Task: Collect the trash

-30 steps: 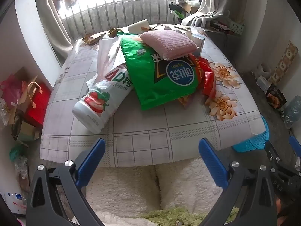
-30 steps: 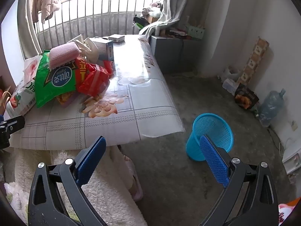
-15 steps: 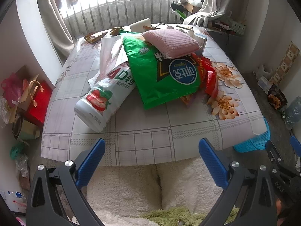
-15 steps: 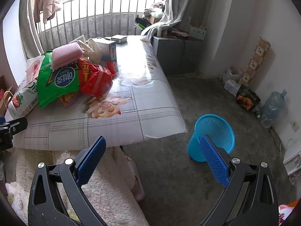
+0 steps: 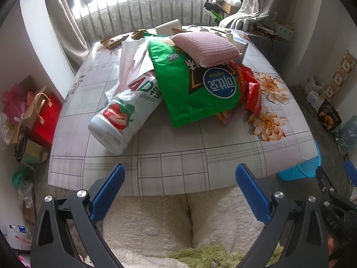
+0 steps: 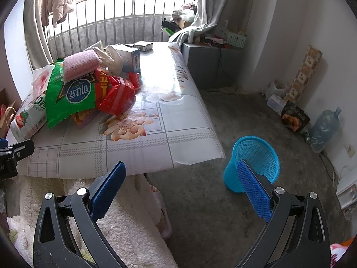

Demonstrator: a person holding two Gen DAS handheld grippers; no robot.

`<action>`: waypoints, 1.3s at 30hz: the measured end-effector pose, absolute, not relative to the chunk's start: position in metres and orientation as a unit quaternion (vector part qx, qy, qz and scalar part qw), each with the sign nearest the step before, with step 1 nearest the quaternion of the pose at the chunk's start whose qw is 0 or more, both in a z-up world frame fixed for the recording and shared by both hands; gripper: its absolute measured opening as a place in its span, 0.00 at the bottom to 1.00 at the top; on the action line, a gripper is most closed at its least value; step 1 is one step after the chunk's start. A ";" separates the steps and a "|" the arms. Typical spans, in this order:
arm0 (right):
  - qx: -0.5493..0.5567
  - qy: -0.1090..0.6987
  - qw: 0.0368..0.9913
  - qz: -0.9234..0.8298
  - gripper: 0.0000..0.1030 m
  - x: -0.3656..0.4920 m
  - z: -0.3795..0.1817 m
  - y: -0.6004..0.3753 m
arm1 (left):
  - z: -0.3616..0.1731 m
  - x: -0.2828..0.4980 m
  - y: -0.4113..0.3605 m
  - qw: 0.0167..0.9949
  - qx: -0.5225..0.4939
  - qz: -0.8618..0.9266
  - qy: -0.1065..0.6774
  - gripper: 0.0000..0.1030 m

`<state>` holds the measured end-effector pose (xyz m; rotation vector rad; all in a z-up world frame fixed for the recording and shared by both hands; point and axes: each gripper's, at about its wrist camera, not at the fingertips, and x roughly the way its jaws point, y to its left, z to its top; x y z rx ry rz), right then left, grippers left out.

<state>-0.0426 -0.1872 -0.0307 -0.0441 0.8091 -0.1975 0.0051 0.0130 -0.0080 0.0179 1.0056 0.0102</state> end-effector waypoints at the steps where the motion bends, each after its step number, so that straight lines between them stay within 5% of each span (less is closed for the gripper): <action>1: -0.022 0.393 0.914 -0.096 0.92 -0.043 -0.031 -0.187 | -0.008 0.005 0.013 0.876 0.008 0.005 0.482 0.95; 39: -0.013 0.395 0.914 -0.092 0.92 -0.042 -0.034 -0.181 | -0.010 0.007 0.017 0.873 0.005 0.007 0.488 0.95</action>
